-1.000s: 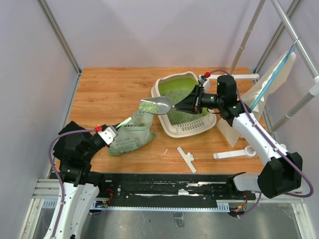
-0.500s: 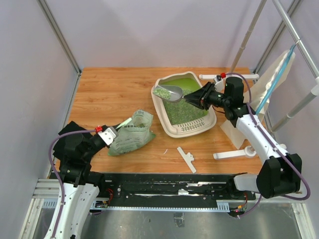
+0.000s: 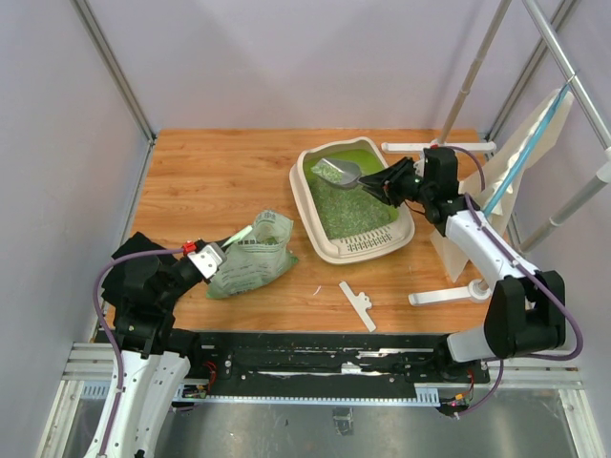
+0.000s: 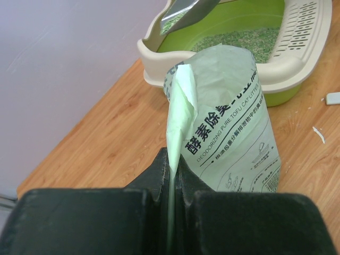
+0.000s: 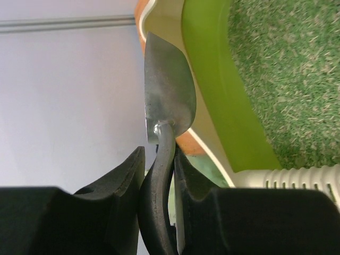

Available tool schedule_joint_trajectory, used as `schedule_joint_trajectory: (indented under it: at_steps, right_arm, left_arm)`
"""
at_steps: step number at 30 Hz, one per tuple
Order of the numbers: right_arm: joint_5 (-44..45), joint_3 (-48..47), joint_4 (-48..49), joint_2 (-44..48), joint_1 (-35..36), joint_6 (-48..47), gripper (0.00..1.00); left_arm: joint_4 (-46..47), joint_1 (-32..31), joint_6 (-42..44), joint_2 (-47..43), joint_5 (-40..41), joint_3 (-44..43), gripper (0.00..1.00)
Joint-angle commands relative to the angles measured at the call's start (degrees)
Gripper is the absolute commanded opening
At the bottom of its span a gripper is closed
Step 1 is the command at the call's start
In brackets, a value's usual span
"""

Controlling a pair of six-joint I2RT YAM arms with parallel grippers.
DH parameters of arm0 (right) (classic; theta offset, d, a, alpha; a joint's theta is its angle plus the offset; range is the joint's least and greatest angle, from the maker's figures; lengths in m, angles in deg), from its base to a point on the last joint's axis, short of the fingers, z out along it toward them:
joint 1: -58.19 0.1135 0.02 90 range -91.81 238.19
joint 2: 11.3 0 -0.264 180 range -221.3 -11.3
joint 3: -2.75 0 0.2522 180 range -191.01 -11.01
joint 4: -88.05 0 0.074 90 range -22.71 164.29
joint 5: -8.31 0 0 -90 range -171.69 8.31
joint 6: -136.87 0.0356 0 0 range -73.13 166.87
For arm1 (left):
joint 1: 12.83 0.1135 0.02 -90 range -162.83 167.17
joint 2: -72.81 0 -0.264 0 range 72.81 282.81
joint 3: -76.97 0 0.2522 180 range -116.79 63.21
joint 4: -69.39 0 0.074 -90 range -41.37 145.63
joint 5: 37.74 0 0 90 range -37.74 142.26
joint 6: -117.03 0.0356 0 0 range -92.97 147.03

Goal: Fill the litter box with clean litter
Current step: Pour the cat litter into the litter box.

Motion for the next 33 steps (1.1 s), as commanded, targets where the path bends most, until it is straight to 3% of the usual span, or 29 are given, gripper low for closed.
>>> schedule_joint_trajectory:
  at_steps: [1,10,22,33]
  right_arm:
    - [6.15,-3.73,-1.55,-0.44,-1.91,-4.68,0.01]
    - [15.86,-11.07,-14.71,-3.26,-1.1,-17.63,0.01]
    - [29.63,-21.47,-20.03,-7.98,1.58,-27.96,0.01]
    - [37.15,-22.92,-21.73,-6.33,5.19,-35.38,0.01]
  left_arm:
    - [11.32,0.01,2.53,-1.49,-0.7,-4.32,0.01]
    - [12.1,0.04,2.13,-1.43,-0.88,-3.85,0.01]
    - [10.36,0.03,2.11,-2.52,-0.32,-4.7,0.01]
    - [9.72,0.04,1.5,-2.73,-0.98,-4.96,0.01]
